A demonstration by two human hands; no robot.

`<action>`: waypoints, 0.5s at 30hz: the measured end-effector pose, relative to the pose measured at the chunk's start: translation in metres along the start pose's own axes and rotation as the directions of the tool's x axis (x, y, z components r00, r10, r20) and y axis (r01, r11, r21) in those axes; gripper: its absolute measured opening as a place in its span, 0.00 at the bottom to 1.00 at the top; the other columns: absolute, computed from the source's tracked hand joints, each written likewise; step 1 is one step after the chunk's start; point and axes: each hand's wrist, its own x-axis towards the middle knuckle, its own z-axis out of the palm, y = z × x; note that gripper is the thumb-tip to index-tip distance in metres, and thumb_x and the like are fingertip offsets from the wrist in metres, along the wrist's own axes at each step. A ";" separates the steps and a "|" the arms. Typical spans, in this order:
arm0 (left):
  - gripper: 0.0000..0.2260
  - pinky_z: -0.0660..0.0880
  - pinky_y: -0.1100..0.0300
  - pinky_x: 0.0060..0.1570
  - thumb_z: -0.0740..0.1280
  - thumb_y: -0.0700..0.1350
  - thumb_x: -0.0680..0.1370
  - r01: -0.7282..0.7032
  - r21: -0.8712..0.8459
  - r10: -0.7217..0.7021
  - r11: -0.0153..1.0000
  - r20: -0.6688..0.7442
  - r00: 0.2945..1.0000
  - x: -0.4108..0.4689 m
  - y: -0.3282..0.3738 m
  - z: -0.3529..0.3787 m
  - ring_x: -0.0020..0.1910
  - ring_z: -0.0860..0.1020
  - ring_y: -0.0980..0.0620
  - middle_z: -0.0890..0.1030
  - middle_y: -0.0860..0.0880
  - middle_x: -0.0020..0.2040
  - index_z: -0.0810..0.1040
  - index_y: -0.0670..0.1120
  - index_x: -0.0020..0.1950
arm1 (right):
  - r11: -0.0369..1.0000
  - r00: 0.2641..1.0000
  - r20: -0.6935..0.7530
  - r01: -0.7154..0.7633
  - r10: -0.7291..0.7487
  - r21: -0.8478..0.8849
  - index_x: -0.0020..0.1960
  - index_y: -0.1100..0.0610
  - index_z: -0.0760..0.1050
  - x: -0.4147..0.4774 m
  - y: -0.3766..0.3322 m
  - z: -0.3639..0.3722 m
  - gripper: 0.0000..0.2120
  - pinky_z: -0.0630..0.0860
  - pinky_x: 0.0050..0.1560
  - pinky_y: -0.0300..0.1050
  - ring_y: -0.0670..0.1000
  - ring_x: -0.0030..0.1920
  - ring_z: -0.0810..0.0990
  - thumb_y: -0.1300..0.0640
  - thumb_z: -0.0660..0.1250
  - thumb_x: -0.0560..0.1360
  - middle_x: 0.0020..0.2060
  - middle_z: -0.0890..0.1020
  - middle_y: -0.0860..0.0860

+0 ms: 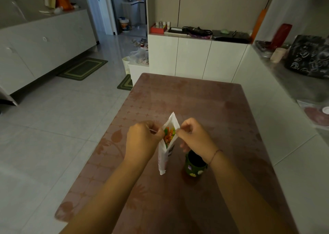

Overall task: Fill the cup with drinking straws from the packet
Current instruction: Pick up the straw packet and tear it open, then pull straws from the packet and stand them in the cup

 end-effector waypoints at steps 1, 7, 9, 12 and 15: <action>0.04 0.77 0.65 0.30 0.72 0.45 0.74 -0.013 0.012 0.013 1.000 0.013 1.000 -0.001 0.001 0.001 0.31 0.79 0.61 0.79 0.58 0.34 0.83 0.48 0.39 | 1.000 1.000 0.013 0.001 -0.001 -0.017 0.51 0.53 0.70 -0.001 0.001 0.001 0.06 0.75 0.31 0.41 0.50 0.31 0.79 0.54 0.62 0.75 0.37 0.79 0.51; 0.05 0.78 0.60 0.32 0.71 0.45 0.73 -0.019 0.056 0.025 0.998 -0.107 0.994 0.008 -0.004 -0.006 0.31 0.78 0.59 0.82 0.52 0.35 0.84 0.45 0.41 | 0.992 0.991 -0.069 0.112 -0.115 -0.050 0.52 0.53 0.78 -0.002 0.010 -0.011 0.13 0.72 0.29 0.39 0.45 0.23 0.72 0.63 0.57 0.76 0.26 0.78 0.49; 0.05 0.78 0.63 0.32 0.70 0.46 0.74 -0.014 0.007 0.014 1.000 -0.111 0.994 0.009 -0.003 -0.004 0.31 0.78 0.59 0.81 0.54 0.35 0.83 0.46 0.41 | 0.992 0.992 -0.090 0.097 -0.090 0.080 0.51 0.53 0.79 -0.001 0.010 -0.010 0.14 0.73 0.29 0.39 0.47 0.25 0.73 0.64 0.57 0.76 0.27 0.79 0.50; 0.10 0.79 0.64 0.37 0.69 0.52 0.76 0.163 -0.344 -0.176 0.925 -0.007 0.984 0.000 -0.001 0.002 0.32 0.81 0.60 0.83 0.54 0.36 0.82 0.46 0.41 | 0.927 0.991 -0.133 0.029 0.022 0.374 0.50 0.58 0.79 0.002 0.015 -0.007 0.12 0.70 0.25 0.36 0.47 0.23 0.74 0.66 0.57 0.75 0.24 0.80 0.50; 0.18 0.78 0.59 0.42 0.66 0.56 0.76 0.478 -0.628 -0.461 0.614 0.206 0.863 -0.020 -0.001 0.010 0.37 0.80 0.52 0.81 0.49 0.34 0.79 0.41 0.39 | 0.795 0.983 -0.133 -0.023 0.130 0.606 0.44 0.60 0.77 0.003 0.022 -0.011 0.09 0.69 0.24 0.36 0.47 0.24 0.74 0.66 0.58 0.76 0.23 0.80 0.50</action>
